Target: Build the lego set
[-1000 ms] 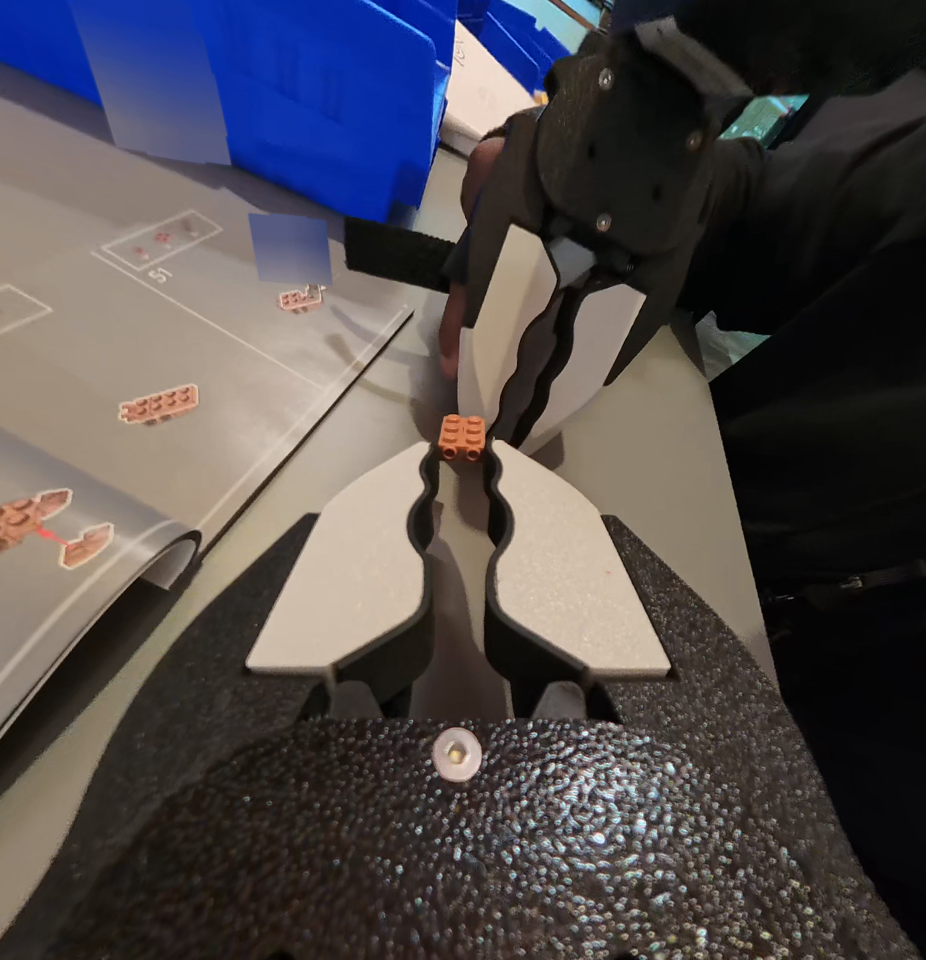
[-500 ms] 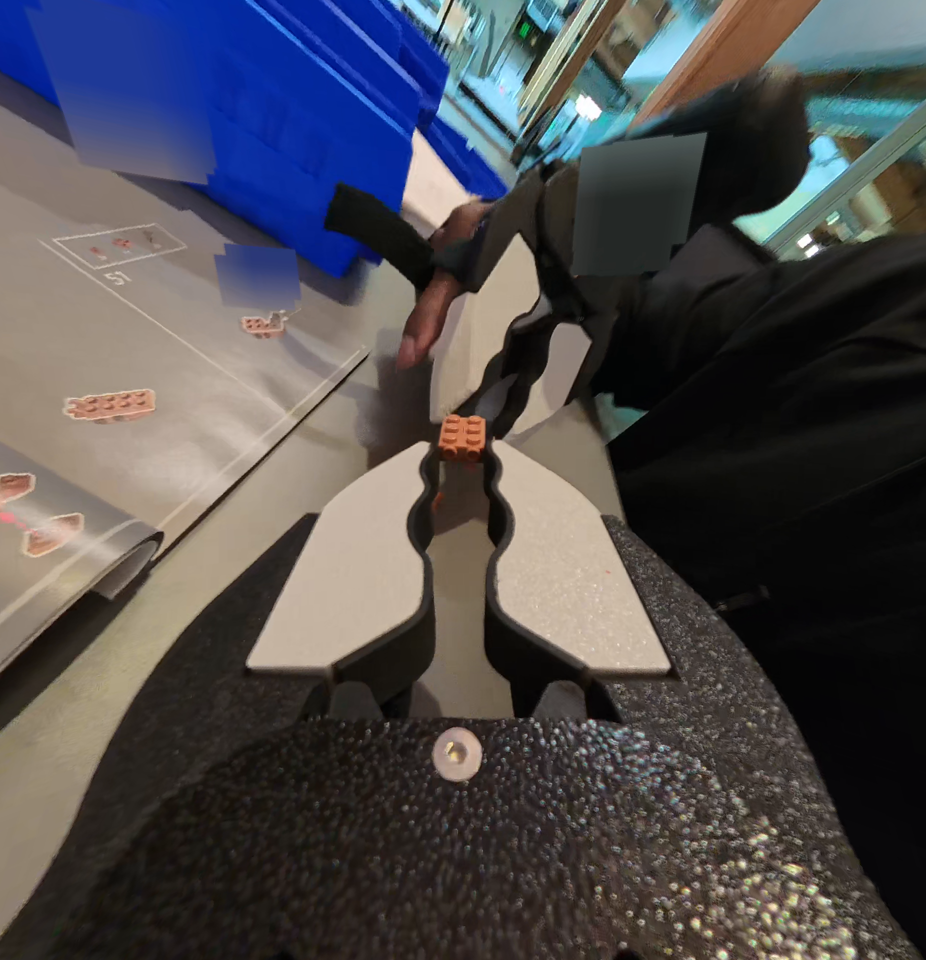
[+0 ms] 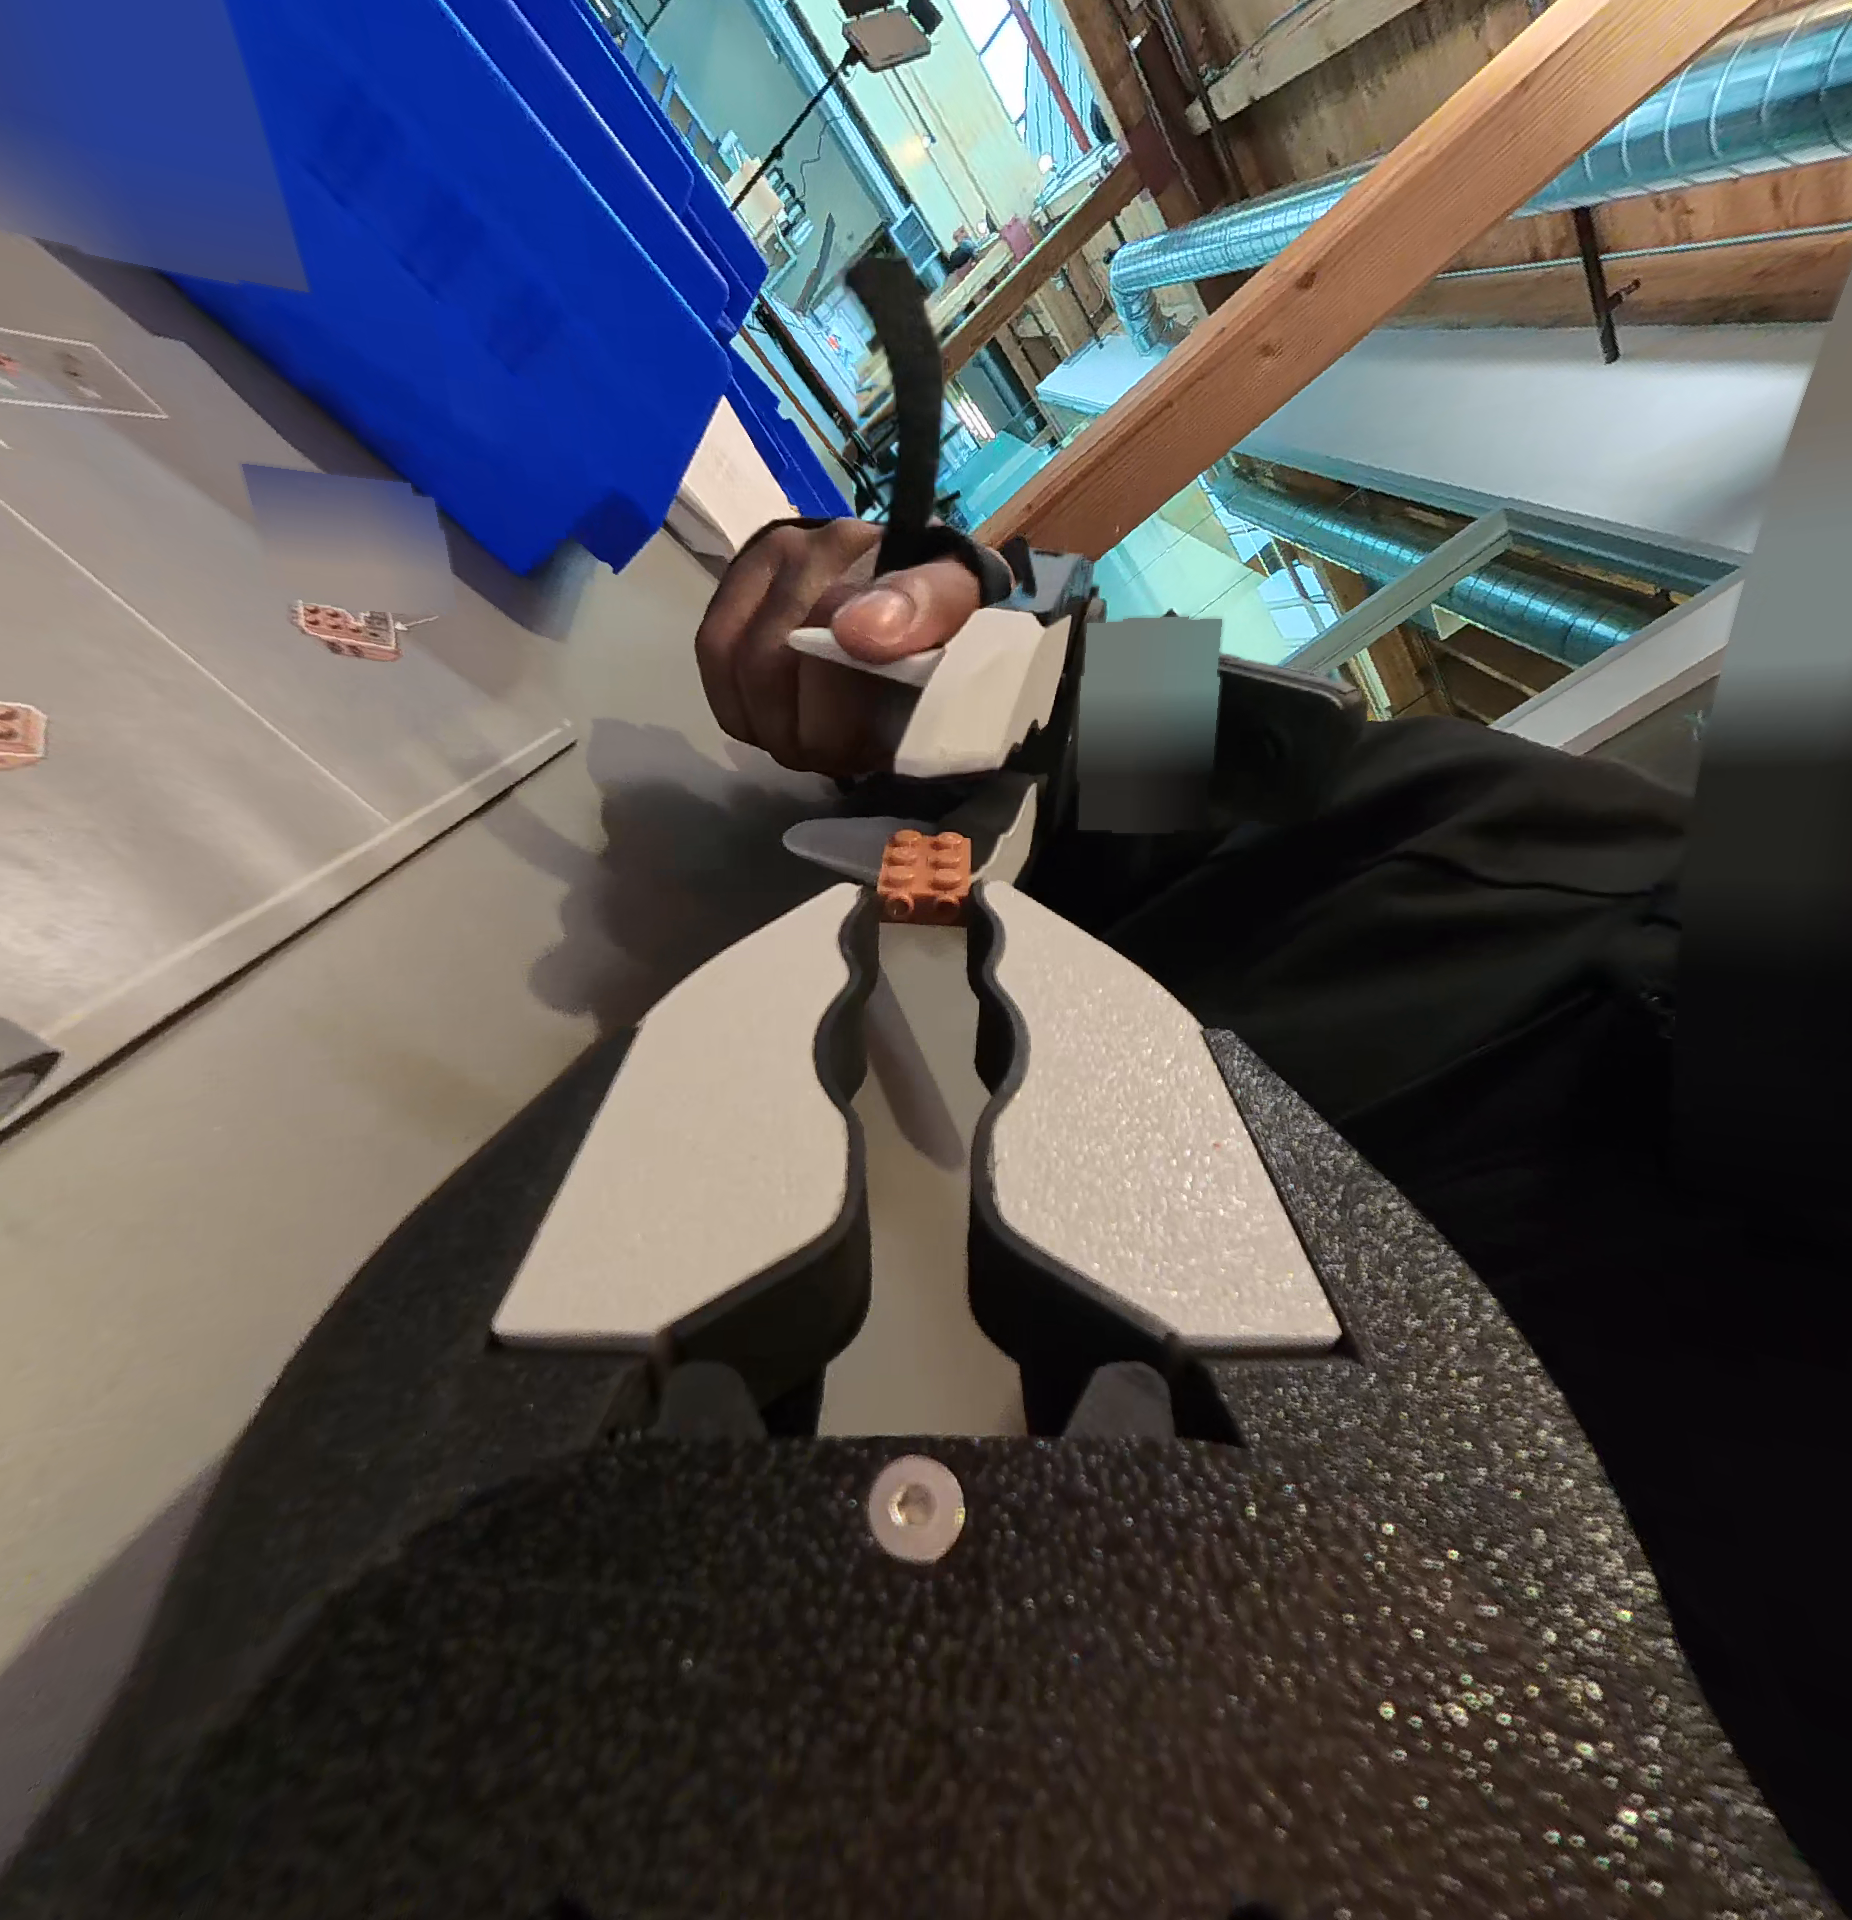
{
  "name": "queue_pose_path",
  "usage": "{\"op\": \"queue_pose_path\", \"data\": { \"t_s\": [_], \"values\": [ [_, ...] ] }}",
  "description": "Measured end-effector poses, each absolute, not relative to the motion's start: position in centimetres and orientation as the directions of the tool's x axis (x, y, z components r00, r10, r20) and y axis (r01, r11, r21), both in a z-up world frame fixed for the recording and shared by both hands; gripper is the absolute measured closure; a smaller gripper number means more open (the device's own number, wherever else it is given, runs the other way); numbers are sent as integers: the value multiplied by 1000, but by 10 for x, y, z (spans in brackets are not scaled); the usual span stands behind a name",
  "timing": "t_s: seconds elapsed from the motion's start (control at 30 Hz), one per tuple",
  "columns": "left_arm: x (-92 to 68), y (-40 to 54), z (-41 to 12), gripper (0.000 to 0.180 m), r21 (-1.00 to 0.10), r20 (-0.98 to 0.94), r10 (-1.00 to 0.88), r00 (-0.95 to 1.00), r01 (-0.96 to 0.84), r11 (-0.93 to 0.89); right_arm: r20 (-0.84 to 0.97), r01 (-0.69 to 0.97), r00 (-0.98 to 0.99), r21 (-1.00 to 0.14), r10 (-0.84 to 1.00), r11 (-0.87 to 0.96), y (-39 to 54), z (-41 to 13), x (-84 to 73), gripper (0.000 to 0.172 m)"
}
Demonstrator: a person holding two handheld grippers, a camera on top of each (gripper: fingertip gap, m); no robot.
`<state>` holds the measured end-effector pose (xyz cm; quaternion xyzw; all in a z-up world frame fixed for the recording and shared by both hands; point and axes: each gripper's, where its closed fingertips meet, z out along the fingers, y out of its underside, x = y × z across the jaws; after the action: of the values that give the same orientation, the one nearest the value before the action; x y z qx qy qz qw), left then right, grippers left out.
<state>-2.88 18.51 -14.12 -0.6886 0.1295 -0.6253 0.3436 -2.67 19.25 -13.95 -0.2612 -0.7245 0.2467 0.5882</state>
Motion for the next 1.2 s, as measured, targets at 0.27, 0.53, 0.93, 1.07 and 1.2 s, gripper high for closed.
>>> {"op": "queue_pose_path", "data": {
  "t_s": [0.27,0.53,0.93,1.07,1.2],
  "values": [
    [-24,181,-143,165,-629,777,-607,168,230,-742,686,85,-207,-697,697,712,185,-144,-27,164],
    [-30,185,-132,163,-756,653,-725,217,226,-614,255,146,-288,-941,923,305,189,-136,-23,164],
    [-21,185,-136,157,-958,267,-877,400,14,-286,-67,293,-356,-955,932,43,178,-149,-25,164],
    [-19,181,-137,167,-960,259,-888,381,-3,-281,-62,288,-367,-956,928,50,174,-148,-26,164],
    [-17,179,-140,172,-961,242,-892,382,-35,-276,-91,282,-369,-959,925,18,175,-145,-26,164]
  ]
}}
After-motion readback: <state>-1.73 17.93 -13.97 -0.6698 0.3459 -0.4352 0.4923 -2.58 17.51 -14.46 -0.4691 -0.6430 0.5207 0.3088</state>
